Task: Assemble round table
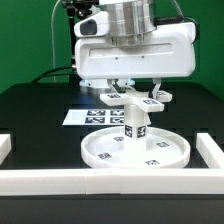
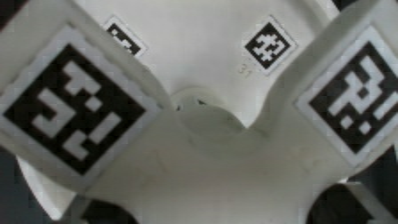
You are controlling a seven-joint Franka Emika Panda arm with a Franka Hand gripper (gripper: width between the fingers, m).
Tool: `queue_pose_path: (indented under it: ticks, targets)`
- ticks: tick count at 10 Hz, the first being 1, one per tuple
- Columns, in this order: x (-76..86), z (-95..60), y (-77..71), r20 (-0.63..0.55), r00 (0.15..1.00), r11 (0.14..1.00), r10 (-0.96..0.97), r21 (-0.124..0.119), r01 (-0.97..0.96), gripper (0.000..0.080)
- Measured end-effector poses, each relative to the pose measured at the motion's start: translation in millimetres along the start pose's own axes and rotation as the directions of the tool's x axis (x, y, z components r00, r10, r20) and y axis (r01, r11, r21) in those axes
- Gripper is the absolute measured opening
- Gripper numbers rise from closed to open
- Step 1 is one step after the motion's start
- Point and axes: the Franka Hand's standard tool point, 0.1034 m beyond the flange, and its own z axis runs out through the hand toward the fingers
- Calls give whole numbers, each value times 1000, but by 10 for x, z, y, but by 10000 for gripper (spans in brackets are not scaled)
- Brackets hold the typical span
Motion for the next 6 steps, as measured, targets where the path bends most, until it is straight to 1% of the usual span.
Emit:
queue_pose_path:
  ticks: [3, 4, 5, 6]
  targets:
    - [8, -9, -19, -3, 987, 987, 162, 2, -162, 455]
    - [14, -14, -27, -5, 970, 970, 242, 6, -242, 455]
    - [28, -19, -28, -10, 950, 950, 311, 15, -311, 455]
    - [43, -16, 2, -20, 906, 906, 422, 42, -421, 455]
